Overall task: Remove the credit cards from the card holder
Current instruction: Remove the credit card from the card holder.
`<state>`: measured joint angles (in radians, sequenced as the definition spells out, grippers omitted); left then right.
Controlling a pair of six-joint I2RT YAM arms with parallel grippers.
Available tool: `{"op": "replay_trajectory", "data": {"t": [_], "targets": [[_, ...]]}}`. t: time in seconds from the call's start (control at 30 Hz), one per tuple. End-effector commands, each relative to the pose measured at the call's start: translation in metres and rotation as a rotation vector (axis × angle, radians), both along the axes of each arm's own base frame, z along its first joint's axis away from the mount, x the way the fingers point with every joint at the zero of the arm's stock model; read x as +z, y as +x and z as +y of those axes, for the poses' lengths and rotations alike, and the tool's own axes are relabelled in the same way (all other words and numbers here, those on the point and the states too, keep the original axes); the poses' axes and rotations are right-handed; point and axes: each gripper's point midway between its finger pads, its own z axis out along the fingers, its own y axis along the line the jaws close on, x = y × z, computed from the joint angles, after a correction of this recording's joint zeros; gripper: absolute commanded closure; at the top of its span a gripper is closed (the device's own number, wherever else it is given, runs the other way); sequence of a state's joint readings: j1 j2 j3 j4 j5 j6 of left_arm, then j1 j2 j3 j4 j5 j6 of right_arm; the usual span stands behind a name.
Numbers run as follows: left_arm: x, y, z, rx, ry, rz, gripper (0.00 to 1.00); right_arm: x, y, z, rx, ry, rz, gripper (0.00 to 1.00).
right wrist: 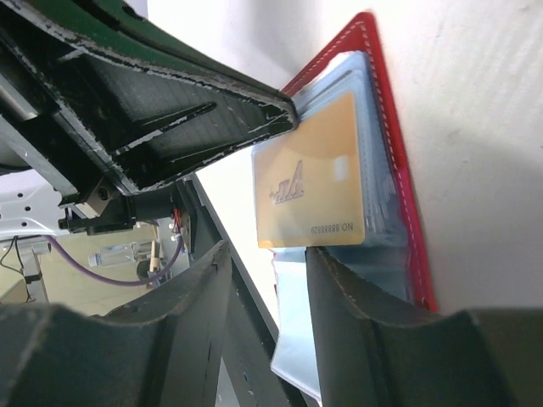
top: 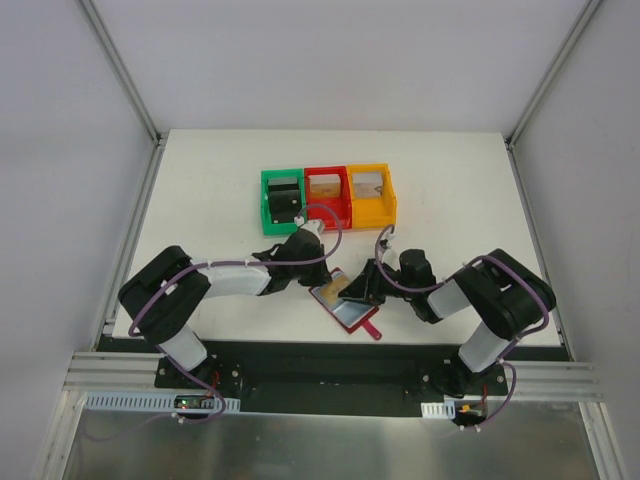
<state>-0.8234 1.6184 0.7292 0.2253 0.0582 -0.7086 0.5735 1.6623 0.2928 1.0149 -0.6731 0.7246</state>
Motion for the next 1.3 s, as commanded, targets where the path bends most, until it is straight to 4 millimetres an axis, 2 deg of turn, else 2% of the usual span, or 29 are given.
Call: {"op": "replay_trajectory", "data": {"t": [0.0,0.37,0.57,1.27], "targets": [[-0.033,-0.042,0.023,-0.034,0.099,0.14,1.0,0.013,0.026,-0.001,-0.094,0.032,-0.086,0.57],[-0.036,-0.055,0.03,-0.028,0.104,0.15,1.0,0.021,0.041,-0.001,-0.147,0.042,-0.098,0.58],[-0.038,-0.058,0.03,-0.033,0.11,0.157,1.0,0.031,0.042,0.003,-0.131,0.075,-0.115,0.6],[-0.04,-0.061,0.025,-0.049,0.121,0.154,1.0,0.032,0.037,0.009,-0.082,0.098,-0.096,0.6]]}}
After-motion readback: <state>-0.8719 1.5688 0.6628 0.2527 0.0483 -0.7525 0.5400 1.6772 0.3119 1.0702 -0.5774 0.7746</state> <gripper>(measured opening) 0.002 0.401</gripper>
